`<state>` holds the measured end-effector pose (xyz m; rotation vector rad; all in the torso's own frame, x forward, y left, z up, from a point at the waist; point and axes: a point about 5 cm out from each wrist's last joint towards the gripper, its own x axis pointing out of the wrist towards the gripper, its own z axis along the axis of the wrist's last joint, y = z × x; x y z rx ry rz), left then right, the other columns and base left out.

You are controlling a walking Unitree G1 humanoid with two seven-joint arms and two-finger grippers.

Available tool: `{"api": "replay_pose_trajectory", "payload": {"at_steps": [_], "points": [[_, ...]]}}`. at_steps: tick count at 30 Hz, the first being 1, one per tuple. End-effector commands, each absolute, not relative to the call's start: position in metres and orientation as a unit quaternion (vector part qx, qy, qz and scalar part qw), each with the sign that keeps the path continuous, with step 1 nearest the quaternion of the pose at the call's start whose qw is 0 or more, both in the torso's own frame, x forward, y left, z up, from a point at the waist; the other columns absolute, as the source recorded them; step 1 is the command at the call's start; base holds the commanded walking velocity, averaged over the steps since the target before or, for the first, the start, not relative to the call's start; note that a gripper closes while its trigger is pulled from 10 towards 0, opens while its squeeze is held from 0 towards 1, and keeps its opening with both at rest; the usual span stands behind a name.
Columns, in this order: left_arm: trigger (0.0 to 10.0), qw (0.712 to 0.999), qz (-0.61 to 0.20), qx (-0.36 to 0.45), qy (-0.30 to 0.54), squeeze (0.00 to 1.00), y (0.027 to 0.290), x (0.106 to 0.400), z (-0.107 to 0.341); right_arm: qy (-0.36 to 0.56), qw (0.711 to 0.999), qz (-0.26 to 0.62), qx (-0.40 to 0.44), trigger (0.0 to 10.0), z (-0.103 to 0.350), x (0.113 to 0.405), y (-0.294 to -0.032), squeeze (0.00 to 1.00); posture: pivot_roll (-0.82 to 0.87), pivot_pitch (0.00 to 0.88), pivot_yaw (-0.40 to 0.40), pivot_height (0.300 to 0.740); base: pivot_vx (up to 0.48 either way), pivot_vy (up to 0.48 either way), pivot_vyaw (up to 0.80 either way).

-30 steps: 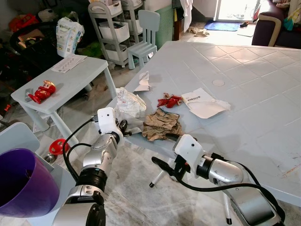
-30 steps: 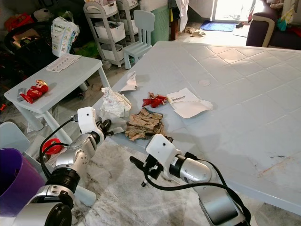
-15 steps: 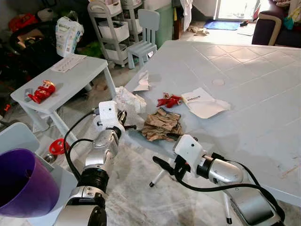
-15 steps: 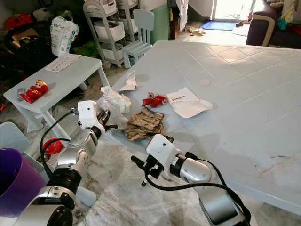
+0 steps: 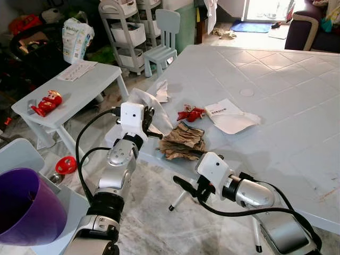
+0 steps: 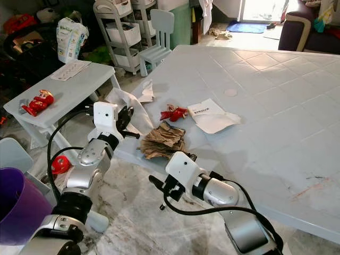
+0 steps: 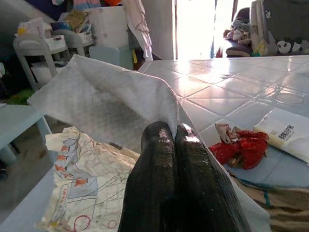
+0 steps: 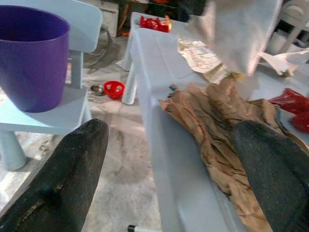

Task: Picking trash to rubbish bin

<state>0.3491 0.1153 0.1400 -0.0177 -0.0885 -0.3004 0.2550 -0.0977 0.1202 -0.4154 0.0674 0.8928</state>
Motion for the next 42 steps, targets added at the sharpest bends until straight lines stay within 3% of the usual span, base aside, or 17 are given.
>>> {"api": "replay_pose_trajectory", "payload": {"at_steps": [1,9,16,26,32,42], "points": [[0.0,0.986,-0.150,0.014,-0.075,0.00,0.125,0.346,0.148,0.020,0.884,0.421,-0.203,10.0,0.124,0.259,-0.097,0.00,-0.02,0.023,0.118,0.740,0.000,0.000,0.00],[0.0,0.979,-0.140,0.080,-0.129,0.00,0.150,0.323,0.159,-0.007,0.909,0.366,-0.200,10.0,0.132,0.276,-0.105,0.00,0.00,0.014,0.107,0.740,0.000,0.000,0.00],[0.0,0.969,-0.162,0.122,-0.141,0.00,0.152,0.296,0.154,-0.020,0.924,0.331,-0.192,10.0,0.134,0.288,-0.108,0.00,0.03,0.008,0.101,0.740,0.000,0.000,0.00],[0.0,0.971,-0.169,0.127,-0.111,0.00,0.158,0.275,0.141,0.000,0.897,0.391,-0.203,10.0,0.116,0.293,-0.090,0.00,0.08,0.010,0.087,0.740,0.000,0.000,0.00],[0.0,0.974,-0.156,0.134,-0.094,0.00,0.170,0.265,0.139,-0.009,0.891,0.394,-0.223,10.0,0.112,0.308,-0.079,0.00,0.11,0.011,0.079,0.740,0.000,0.000,0.00],[0.0,0.973,-0.173,0.128,-0.079,0.00,0.162,0.258,0.132,0.018,0.892,0.356,-0.279,10.0,0.098,0.324,-0.079,0.00,0.12,0.016,0.084,0.740,0.000,0.000,0.00]]}}
